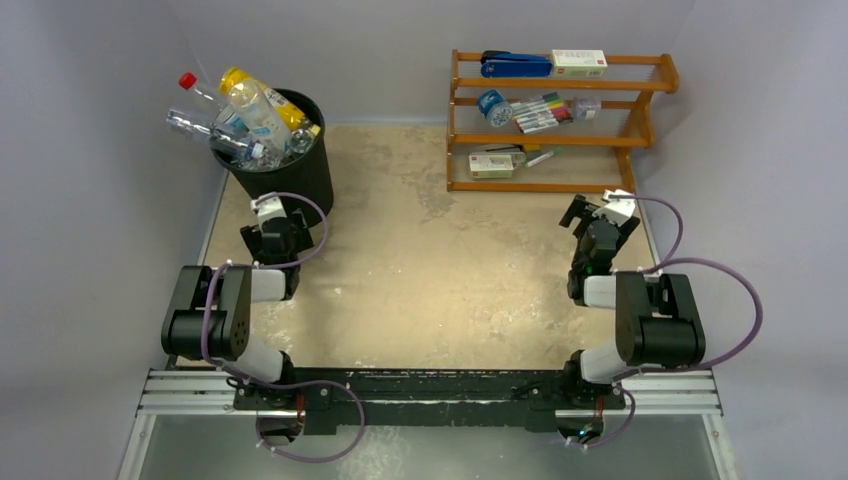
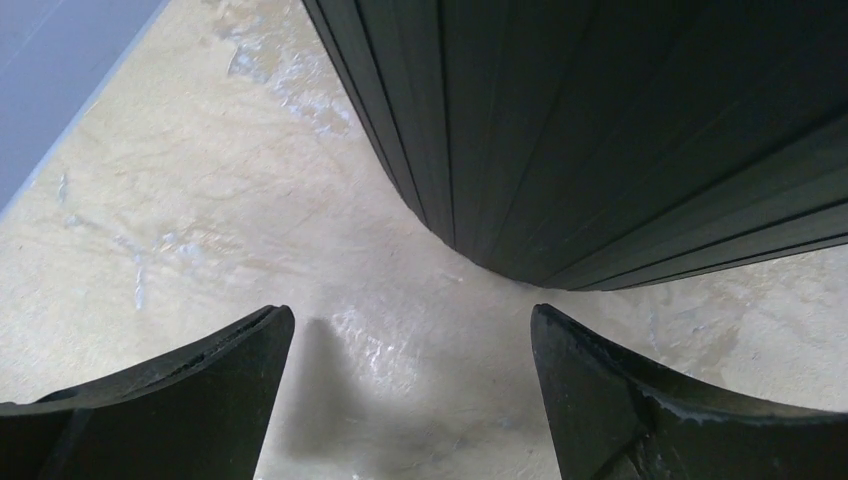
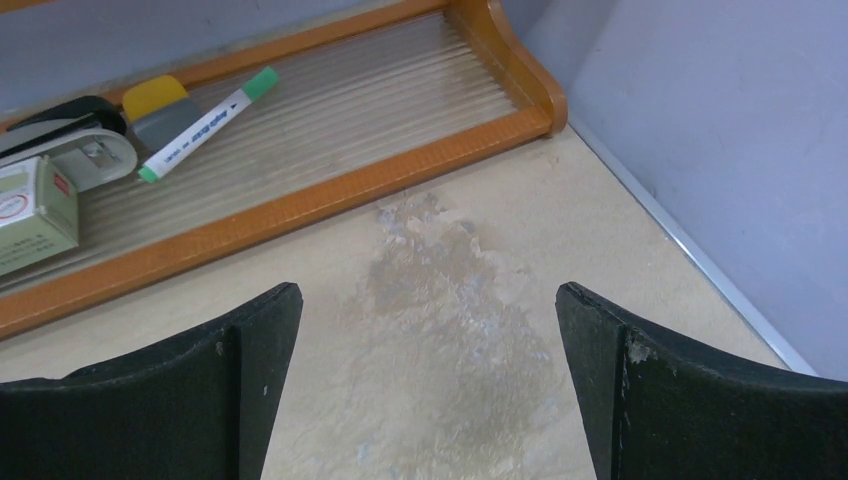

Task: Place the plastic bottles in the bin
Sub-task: Reset both arms

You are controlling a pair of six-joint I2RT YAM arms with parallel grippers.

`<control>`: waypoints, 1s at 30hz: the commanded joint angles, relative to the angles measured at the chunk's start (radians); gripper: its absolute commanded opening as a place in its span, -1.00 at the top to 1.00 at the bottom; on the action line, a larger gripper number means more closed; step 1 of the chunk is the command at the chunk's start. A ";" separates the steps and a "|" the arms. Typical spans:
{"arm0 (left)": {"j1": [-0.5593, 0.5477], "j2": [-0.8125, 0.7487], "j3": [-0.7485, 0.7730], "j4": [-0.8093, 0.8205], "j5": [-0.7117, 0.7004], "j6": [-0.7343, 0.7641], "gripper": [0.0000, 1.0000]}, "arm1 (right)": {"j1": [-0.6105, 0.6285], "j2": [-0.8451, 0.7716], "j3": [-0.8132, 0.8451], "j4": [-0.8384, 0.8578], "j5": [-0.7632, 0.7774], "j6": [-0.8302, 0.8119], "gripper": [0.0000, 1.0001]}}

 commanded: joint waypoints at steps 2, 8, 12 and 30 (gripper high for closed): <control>0.020 0.078 -0.001 0.307 0.066 0.038 -0.79 | -0.003 0.075 0.035 0.243 0.005 -0.114 -1.00; 0.023 0.111 -0.028 0.394 0.093 0.049 -0.79 | -0.003 0.067 -0.054 0.376 -0.090 -0.143 -1.00; 0.022 0.119 -0.072 0.463 0.139 0.074 -0.79 | -0.002 0.100 -0.079 0.459 -0.079 -0.154 -1.00; 0.019 0.145 -0.111 0.566 0.156 0.085 -0.80 | 0.006 0.123 -0.047 0.429 -0.159 -0.194 -1.00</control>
